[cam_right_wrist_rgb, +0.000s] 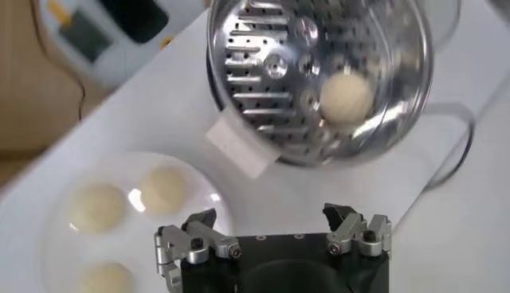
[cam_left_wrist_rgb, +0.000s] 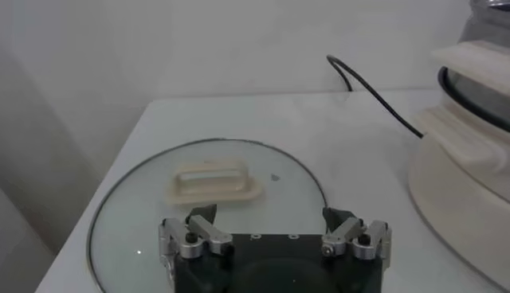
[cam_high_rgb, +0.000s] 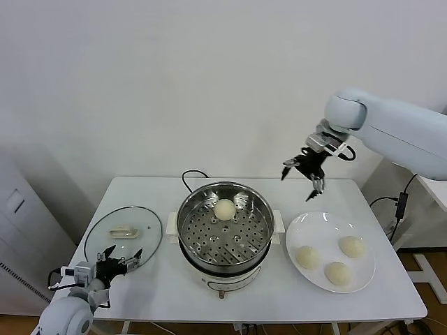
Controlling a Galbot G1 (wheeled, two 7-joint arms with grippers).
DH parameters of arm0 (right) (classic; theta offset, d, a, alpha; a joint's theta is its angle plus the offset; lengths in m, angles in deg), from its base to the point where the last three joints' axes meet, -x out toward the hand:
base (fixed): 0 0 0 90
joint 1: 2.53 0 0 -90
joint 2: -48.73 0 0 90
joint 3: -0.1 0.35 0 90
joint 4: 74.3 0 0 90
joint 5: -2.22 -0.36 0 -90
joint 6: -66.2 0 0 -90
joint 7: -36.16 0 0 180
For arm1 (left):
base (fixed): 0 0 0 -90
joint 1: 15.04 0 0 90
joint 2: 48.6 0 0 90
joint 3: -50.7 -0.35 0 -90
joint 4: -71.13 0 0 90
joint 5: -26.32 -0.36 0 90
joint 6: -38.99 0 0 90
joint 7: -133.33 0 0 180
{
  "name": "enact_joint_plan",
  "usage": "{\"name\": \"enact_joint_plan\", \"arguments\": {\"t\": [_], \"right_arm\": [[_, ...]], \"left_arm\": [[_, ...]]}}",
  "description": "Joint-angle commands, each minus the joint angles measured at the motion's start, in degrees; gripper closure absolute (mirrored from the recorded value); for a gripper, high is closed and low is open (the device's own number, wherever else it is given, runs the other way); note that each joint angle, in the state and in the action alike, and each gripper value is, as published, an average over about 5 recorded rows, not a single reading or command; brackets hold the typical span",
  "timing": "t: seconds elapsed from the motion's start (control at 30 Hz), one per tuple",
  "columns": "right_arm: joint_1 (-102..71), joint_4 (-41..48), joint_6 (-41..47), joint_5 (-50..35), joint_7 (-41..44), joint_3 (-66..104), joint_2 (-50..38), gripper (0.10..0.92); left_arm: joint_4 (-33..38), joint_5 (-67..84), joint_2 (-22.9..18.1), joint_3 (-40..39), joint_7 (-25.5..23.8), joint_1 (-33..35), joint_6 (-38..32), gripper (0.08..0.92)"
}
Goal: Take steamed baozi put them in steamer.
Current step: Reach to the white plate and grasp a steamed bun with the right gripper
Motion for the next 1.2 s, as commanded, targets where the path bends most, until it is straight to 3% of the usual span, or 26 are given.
{"name": "enact_joint_plan", "arguments": {"t": [0.03,1.2], "right_arm": [[-5.55,-1.02,11.65,-5.23,-1.43,-2.93,-4.6,0.203],[-32.44,3.43,12.17,12.88,-9.83,15.91,-3.24,0.205]], "left_arm": [[0.3,-0.01,-0.18,0.44,0.01,0.54,0.01,0.177],[1.07,-0.33,-0.69,1.25,0.04,1.98,-0.09,0.177]]}}
